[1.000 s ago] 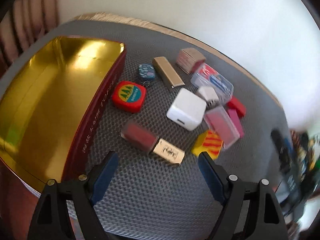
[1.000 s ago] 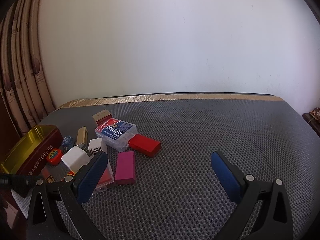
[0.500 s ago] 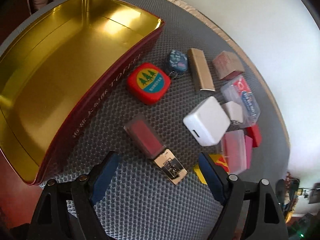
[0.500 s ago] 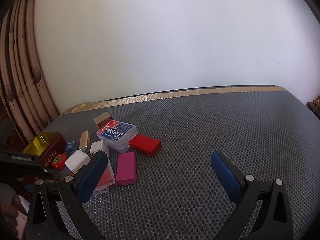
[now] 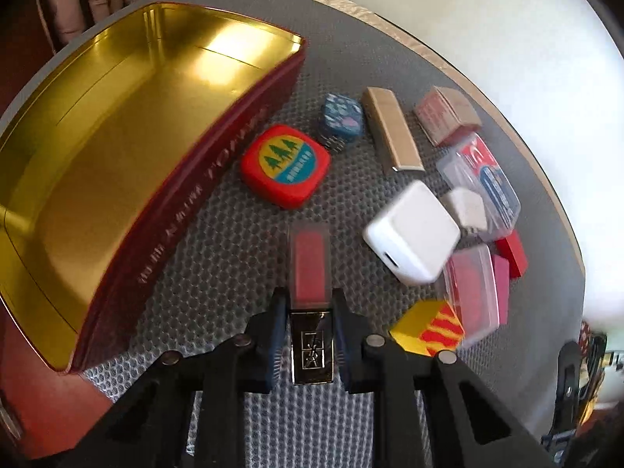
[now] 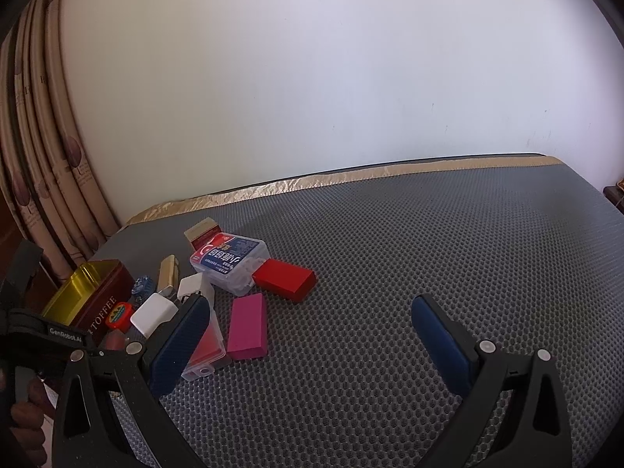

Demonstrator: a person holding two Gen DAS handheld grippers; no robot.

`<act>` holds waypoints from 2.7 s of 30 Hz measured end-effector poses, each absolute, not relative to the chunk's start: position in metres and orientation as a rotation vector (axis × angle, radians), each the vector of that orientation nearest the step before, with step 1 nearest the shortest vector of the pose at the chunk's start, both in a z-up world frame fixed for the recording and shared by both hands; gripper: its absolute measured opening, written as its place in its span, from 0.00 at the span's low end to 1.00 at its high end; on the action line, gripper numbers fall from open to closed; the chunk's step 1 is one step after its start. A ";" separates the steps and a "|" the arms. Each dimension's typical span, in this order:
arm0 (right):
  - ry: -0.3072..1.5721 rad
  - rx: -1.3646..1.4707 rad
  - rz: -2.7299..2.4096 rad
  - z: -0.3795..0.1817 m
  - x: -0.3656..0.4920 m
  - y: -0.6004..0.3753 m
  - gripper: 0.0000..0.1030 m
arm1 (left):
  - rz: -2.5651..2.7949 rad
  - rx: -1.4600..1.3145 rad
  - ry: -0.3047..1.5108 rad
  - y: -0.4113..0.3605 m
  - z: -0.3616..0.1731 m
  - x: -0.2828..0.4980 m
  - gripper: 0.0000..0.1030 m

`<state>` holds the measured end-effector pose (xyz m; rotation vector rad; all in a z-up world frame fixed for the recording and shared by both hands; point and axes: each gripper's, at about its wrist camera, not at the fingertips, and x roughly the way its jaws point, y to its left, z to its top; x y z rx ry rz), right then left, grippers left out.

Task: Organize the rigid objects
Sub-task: 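Lower the lipstick into the gold tin and open the left gripper while the right gripper grasps the striped cube, then carry the red-yellow striped cube into the tin and release it with the right gripper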

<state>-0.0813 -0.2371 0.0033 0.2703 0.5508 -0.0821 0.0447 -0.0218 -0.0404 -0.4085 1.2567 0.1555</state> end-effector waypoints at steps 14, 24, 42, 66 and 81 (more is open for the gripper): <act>0.550 0.152 0.096 0.011 -0.088 -0.206 1.00 | -0.025 -0.313 1.136 -0.033 0.003 -0.010 0.20; 0.727 -0.169 0.513 0.013 -0.073 -0.116 0.59 | 0.086 -0.268 1.072 0.078 0.050 -0.016 0.20; 0.950 -0.361 0.668 -0.009 -0.024 -0.096 0.42 | 0.237 -0.216 1.207 0.155 -0.012 0.048 0.27; 0.917 -0.243 0.803 0.052 0.004 -0.019 0.27 | 0.347 -0.231 0.907 0.181 0.064 -0.083 0.50; 1.073 -0.367 0.665 0.016 0.109 0.159 0.27 | 0.404 -0.262 0.935 0.206 0.036 -0.087 0.50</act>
